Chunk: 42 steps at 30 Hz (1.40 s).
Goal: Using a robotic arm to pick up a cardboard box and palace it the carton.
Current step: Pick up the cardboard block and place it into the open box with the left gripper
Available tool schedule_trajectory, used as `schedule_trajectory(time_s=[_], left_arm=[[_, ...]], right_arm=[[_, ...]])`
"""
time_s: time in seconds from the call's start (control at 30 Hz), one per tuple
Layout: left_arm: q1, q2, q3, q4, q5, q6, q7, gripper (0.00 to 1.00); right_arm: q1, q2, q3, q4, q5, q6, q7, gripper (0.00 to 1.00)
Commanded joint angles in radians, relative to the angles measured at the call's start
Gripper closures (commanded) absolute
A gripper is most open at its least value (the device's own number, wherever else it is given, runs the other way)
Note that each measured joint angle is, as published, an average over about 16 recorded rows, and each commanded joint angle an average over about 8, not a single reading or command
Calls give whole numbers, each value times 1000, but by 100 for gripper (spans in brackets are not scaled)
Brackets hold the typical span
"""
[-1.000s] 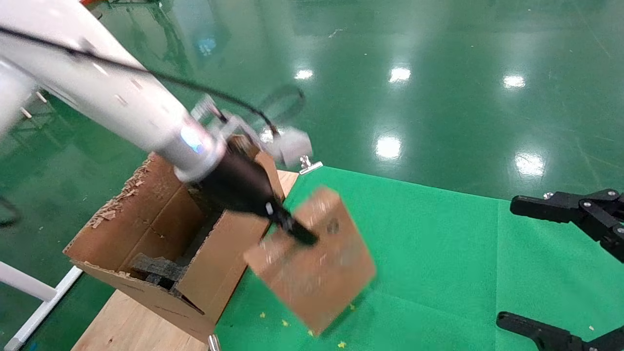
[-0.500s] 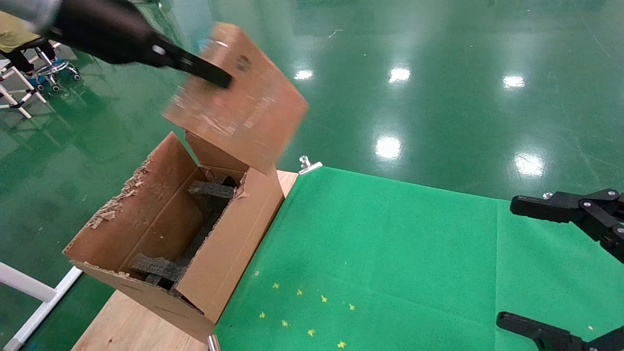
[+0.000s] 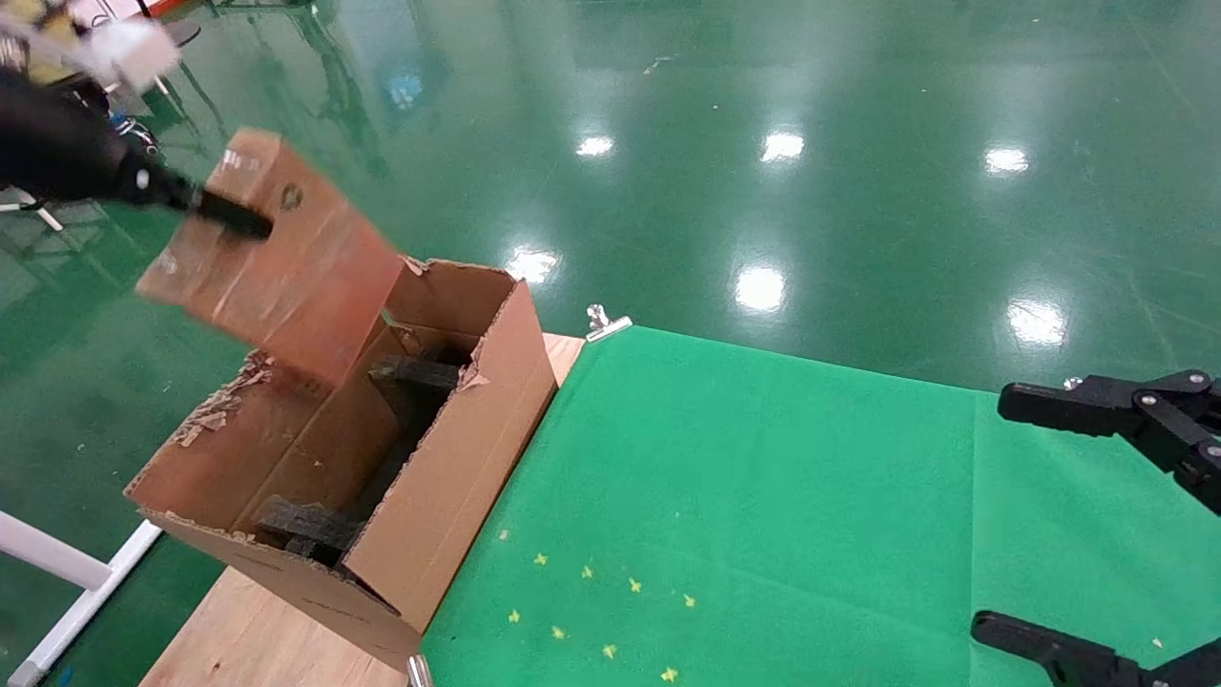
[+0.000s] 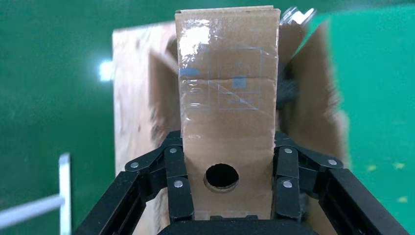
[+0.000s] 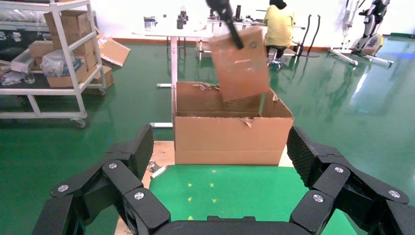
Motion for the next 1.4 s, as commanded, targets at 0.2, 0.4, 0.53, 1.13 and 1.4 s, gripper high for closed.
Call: schedule_trajectory(time_s=[0.2, 0.4, 0.53, 1.13, 1.4], left_arm=[[66, -3, 11, 117, 16, -75, 64, 100], [134, 3, 5, 171, 7, -190, 93, 100], [174, 7, -1, 191, -1, -246, 106, 100], [268, 33, -5, 233, -9, -242, 141, 100], [329, 53, 1, 249, -1, -288, 122, 100]], right_arm=[[0, 0, 0, 0, 0, 0, 0, 0], [0, 0, -1, 0, 1, 0, 0, 0], [0, 0, -1, 0, 1, 0, -1, 0], [0, 1, -2, 0, 1, 1, -1, 0], [1, 1, -3, 0, 2, 1, -1, 0]])
